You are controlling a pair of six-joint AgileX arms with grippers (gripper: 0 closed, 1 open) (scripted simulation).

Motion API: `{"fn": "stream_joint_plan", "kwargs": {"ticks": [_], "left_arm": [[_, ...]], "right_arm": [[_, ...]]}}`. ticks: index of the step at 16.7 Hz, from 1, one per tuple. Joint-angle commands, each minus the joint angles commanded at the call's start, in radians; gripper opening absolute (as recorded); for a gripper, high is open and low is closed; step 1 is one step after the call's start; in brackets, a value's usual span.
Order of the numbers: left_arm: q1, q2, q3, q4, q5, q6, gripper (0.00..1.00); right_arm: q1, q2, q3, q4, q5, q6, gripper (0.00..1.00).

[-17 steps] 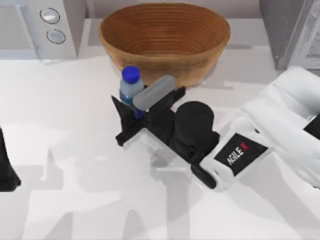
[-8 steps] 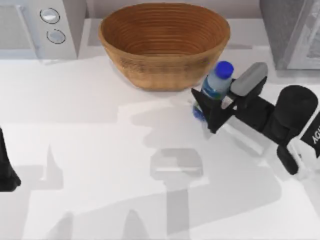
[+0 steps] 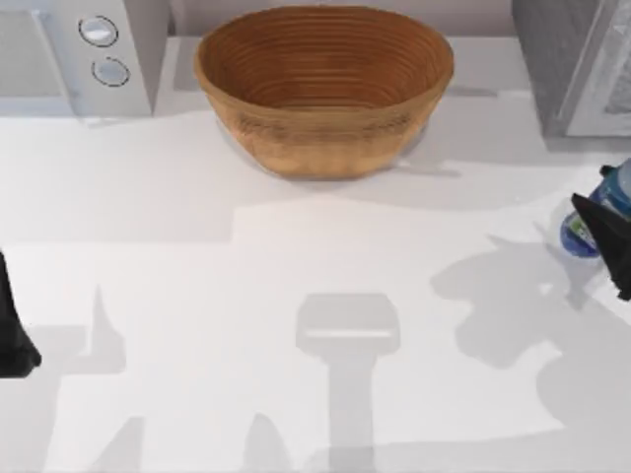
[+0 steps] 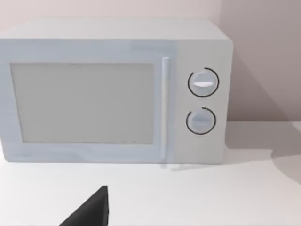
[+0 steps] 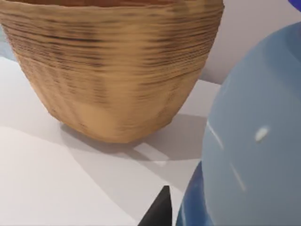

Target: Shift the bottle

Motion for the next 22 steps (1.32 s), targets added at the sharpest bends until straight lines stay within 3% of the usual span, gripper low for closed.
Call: {"fn": "stream_joint_plan", "kwargs": {"ticks": [7, 15, 20, 22], "left_arm": [[0.000, 0.000, 0.000, 0.000, 0.000, 0.000, 1.00], [0.000, 0.000, 0.000, 0.000, 0.000, 0.000, 1.00], [0.000, 0.000, 0.000, 0.000, 0.000, 0.000, 1.00], [0.000, 0.000, 0.000, 0.000, 0.000, 0.000, 1.00]], "right_arm": [[-0.025, -0.011, -0.024, 0.011, -0.028, 0.003, 0.00], [0.108, 0.170, 0.128, 0.038, 0.110, -0.005, 0.00], [0.117, 0.181, 0.138, 0.039, 0.120, -0.006, 0.00], [0.117, 0.181, 0.138, 0.039, 0.120, -0.006, 0.15]]}}
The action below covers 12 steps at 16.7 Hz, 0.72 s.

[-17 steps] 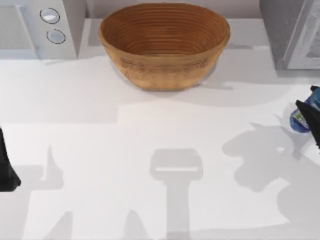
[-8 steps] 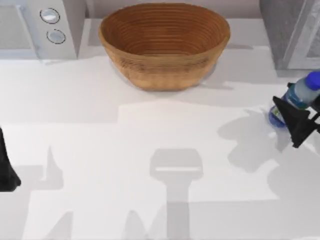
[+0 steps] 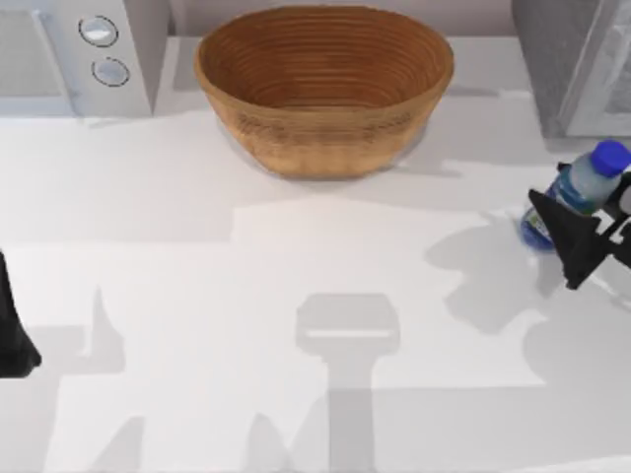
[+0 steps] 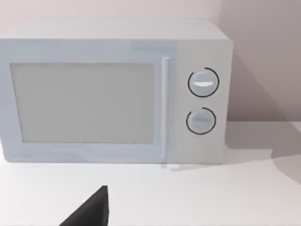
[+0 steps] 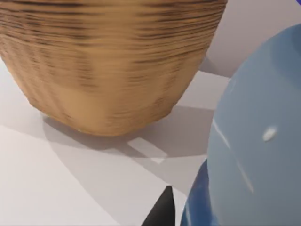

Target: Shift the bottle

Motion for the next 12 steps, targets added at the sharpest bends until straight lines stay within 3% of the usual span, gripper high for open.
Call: {"fn": "stream_joint_plan", "kwargs": {"ticks": [11, 12], "left_arm": [[0.000, 0.000, 0.000, 0.000, 0.000, 0.000, 1.00], [0.000, 0.000, 0.000, 0.000, 0.000, 0.000, 1.00]], "right_arm": [[0.000, 0.000, 0.000, 0.000, 0.000, 0.000, 0.98], [0.000, 0.000, 0.000, 0.000, 0.000, 0.000, 1.00]]}}
